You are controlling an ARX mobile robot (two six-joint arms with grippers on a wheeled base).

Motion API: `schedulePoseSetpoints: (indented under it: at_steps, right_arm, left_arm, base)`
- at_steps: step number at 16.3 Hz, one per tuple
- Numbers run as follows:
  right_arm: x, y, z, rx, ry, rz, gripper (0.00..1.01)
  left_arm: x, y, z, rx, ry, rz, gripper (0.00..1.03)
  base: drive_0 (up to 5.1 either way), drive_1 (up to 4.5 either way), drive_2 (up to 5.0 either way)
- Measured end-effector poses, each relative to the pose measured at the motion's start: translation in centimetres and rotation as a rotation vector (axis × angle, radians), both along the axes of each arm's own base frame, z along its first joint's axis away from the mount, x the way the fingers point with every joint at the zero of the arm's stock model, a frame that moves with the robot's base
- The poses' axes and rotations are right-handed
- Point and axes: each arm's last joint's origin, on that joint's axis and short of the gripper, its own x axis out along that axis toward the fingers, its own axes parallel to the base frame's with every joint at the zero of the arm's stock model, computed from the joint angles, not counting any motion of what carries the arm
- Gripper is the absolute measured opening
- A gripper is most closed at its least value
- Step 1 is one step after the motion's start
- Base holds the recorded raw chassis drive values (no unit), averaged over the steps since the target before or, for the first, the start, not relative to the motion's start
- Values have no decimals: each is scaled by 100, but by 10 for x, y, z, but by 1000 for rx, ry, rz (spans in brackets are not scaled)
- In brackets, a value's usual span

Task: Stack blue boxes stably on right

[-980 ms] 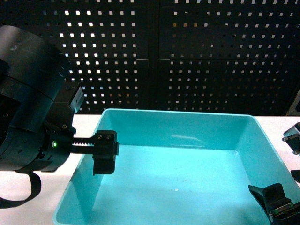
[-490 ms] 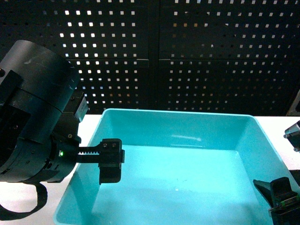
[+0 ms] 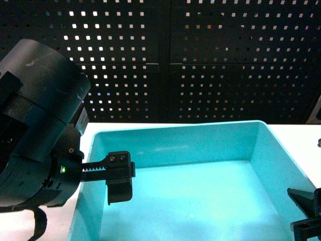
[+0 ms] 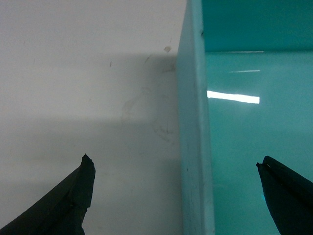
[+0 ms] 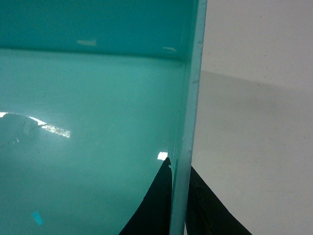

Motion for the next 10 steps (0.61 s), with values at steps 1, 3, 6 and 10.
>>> schedulePoseSetpoints:
  at_steps: [1,3,6,10]
  right_arm:
    - [-1,0,0,0,-3,-2,7]
    - [-4,1,-2,-2,-6,-4,7]
    - [-5,1,-2,-1,-10,-6,7]
    - [-7,0,-4,0,-10,-8,7]
  left_arm:
    - [-4,-1,-2,-6,9,19,98]
    - [-10,-7,-5,-37,15,36,98]
    - [-12,-11,-5,-50,16,42,98]
    - [-14,-17,-8,-61,21,56,98]
  base:
    - [0,0,0]
    - [0,0,0]
    - [0,0,0]
    - [0,0,0]
